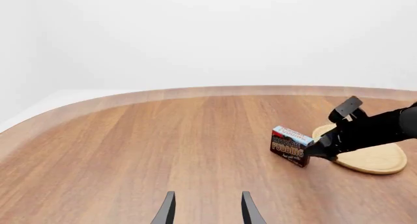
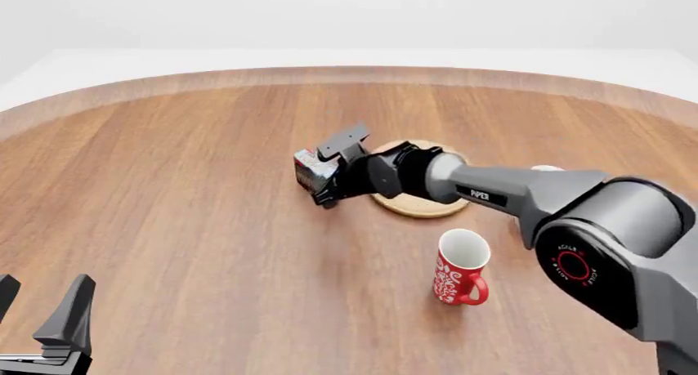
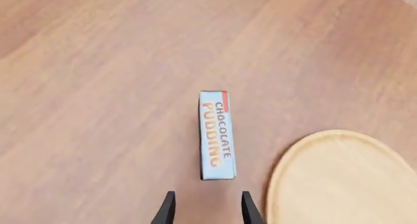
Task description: Put the chocolate pudding to the left of the plate.
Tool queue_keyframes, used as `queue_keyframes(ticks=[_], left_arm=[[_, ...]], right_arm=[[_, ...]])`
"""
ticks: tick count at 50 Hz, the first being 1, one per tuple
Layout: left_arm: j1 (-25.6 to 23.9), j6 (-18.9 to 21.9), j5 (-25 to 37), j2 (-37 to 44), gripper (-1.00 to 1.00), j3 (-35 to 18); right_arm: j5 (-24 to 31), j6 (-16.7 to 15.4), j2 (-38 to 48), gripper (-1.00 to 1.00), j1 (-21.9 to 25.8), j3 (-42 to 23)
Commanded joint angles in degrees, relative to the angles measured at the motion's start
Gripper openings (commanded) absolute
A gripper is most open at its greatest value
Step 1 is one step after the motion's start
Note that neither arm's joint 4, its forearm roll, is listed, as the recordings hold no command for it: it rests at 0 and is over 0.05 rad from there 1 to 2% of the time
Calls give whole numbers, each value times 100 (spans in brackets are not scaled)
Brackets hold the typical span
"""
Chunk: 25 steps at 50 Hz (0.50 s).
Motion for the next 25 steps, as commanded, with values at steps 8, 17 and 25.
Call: queue_keyframes(ticks=[8, 17, 25], left_arm=[[0, 0, 0, 0, 100, 0], [0, 0, 0, 0, 100, 0], [0, 0, 0, 0, 100, 0]], right_arm=[[-503, 9, -2201, 100, -143, 2087], [-1287, 257, -3065, 100, -55, 3011], [-1305, 274, -3302, 100, -32, 3157]])
